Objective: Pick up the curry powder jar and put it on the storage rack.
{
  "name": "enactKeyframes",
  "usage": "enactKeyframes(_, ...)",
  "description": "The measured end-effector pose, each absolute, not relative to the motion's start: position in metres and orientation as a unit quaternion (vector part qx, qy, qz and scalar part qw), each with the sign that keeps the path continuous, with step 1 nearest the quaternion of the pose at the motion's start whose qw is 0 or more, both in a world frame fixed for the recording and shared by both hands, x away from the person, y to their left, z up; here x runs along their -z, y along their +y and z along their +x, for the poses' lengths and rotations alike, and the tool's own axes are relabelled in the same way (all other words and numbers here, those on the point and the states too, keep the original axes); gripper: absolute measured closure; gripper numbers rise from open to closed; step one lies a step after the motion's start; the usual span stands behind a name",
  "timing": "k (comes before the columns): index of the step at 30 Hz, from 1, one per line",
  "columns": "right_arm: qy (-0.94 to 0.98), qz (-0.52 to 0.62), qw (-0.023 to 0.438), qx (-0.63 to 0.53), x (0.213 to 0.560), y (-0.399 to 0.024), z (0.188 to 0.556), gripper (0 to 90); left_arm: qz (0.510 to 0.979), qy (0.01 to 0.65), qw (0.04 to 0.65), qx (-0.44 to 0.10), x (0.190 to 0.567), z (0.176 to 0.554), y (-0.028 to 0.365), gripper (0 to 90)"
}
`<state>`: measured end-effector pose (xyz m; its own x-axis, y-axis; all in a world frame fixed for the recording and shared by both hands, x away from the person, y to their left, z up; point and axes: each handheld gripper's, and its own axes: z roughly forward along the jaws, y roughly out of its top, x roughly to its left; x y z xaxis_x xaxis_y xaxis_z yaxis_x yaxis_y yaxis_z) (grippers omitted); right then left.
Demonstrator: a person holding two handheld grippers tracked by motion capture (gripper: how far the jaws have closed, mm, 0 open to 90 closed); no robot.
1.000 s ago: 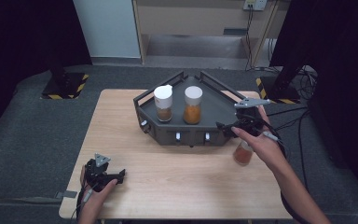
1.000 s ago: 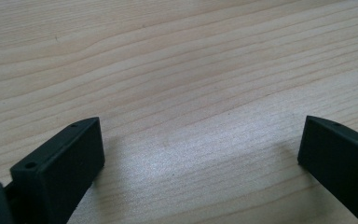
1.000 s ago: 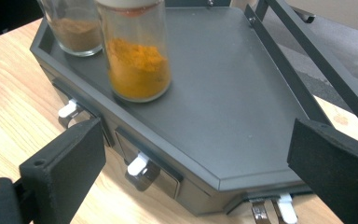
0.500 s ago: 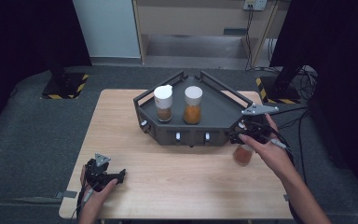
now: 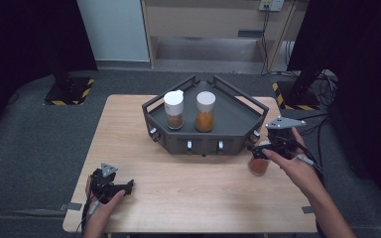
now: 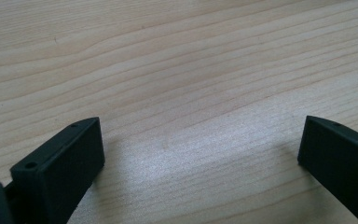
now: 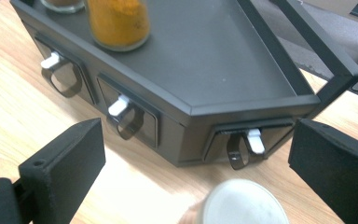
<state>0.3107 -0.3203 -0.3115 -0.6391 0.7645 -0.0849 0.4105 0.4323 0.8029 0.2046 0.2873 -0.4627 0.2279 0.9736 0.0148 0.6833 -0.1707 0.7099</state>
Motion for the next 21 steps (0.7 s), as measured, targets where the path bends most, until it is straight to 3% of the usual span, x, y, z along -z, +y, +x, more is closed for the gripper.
enactKeyframes(21,0.810,0.373,0.232,-0.388,0.326,-0.339,0.293,3.3,0.725,0.572,0.297,-0.245,0.463,0.204,0.287,0.0)
